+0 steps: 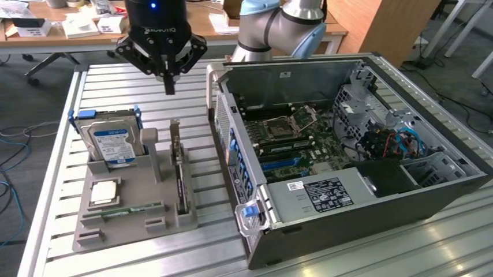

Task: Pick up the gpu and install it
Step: 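Reach for the gpu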

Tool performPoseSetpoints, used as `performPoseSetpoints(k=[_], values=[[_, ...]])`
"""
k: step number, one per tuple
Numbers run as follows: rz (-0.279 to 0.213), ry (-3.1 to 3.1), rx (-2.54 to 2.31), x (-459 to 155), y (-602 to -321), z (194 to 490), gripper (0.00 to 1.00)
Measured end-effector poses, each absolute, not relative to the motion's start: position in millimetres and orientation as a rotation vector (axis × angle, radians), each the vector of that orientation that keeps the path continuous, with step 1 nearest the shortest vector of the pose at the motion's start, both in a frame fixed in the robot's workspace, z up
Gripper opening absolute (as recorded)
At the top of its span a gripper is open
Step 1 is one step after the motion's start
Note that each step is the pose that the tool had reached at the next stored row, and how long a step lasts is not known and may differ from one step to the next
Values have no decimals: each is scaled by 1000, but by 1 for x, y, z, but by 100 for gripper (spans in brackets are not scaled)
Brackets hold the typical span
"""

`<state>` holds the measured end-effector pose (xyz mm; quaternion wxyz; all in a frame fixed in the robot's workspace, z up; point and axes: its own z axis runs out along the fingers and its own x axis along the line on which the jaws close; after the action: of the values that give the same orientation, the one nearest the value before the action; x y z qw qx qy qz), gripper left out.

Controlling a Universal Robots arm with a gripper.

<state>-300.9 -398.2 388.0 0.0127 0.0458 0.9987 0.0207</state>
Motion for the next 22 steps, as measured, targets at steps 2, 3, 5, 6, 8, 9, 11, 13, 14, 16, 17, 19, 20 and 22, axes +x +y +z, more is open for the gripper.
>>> performPoseSetpoints(k=[2,3,5,6,8,9,11,13,14,16,17,19,20,22], values=[[64,3112,143,-302,-398,388,11],[64,3112,143,-303,-398,388,11],[64,3112,143,-305,-398,388,11],[64,3112,143,-305,-398,388,11],[64,3112,142,-305,-398,388,11],[64,3112,142,-305,-398,388,11],[64,3112,142,-306,-398,388,11],[64,3112,143,-306,-399,388,11],[64,3112,143,-306,-401,388,11],[64,3112,143,-306,-404,388,11],[64,3112,143,-306,-406,388,11],[64,3112,143,-306,-410,388,11],[64,3112,143,-306,-412,388,11],[64,3112,143,-307,-417,388,11]])
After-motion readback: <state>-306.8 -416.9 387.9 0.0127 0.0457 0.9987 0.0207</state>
